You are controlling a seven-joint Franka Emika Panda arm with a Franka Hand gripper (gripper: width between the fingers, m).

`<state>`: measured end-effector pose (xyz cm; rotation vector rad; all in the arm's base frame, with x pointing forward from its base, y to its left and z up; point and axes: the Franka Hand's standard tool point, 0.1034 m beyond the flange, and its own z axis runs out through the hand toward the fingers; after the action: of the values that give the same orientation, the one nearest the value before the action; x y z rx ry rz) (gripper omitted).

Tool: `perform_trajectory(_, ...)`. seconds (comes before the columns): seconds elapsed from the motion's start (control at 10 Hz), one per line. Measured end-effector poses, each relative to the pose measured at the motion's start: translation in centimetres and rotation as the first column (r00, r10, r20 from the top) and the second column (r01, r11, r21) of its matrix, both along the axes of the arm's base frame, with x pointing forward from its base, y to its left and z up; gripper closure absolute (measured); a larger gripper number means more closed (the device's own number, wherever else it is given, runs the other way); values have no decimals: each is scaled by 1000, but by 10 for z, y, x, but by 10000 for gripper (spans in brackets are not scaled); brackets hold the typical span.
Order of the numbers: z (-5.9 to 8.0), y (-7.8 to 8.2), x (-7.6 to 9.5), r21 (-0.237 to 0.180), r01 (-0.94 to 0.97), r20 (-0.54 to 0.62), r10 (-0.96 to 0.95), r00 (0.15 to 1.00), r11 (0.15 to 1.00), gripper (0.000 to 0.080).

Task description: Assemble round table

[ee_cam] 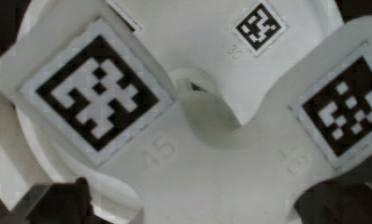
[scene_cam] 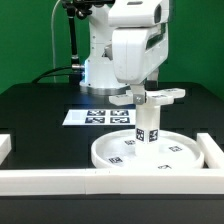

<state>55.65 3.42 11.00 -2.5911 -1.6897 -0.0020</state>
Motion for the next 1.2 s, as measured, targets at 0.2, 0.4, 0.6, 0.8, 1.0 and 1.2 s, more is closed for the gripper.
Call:
perform_trajectory(0.2, 0, 1, 0, 0, 14, -1, -14, 1000, 1000, 150)
perform_trajectory(0.4, 0, 1, 0, 0, 26, -2, -26, 1000, 1000, 150)
perform_trajectory(0.6, -1, 3, 0, 0, 39, -3, -39, 999, 999, 150)
perform_trajectory(0.8, -2, 3, -1, -1, 43, -6, -43, 999, 999, 150)
perform_trajectory(1.0, -3, 3, -1, -1, 43, -5, -43, 999, 999, 276)
perform_trajectory(1.2, -3, 2, -1, -1, 45, -5, -45, 999, 999, 354)
